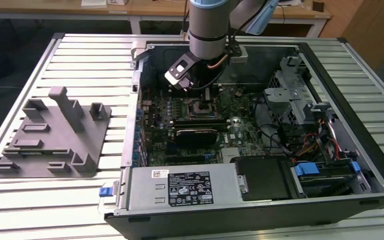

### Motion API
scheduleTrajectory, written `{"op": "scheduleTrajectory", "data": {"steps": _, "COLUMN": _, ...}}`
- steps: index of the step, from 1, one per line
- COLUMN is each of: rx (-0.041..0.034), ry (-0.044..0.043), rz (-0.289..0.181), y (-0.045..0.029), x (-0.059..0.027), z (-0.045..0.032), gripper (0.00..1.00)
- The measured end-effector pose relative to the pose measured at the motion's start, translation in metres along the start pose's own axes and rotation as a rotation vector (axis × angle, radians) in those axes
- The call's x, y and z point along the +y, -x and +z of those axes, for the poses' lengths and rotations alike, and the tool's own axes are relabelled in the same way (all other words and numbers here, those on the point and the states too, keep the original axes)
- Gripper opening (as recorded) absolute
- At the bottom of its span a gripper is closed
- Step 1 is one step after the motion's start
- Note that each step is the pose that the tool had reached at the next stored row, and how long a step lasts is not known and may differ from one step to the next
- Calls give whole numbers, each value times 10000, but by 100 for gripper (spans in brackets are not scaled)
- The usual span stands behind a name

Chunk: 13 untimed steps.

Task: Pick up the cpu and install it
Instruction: 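Place the cpu into insertion slot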

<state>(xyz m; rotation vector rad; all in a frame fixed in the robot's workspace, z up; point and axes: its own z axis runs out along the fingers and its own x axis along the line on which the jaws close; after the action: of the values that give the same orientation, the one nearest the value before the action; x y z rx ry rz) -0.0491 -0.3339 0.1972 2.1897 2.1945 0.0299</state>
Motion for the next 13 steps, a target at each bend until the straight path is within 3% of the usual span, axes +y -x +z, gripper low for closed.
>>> {"op": "scheduleTrajectory", "data": {"steps": 5, "rx": 23, "ry": 17, "rz": 1, "y": -3, "x": 3, "z": -19, "gripper": 11}}
{"op": "scheduleTrajectory", "data": {"steps": 13, "rx": 2, "ry": 2, "rz": 1, "y": 3, "x": 9, "z": -216, "gripper": 11}}
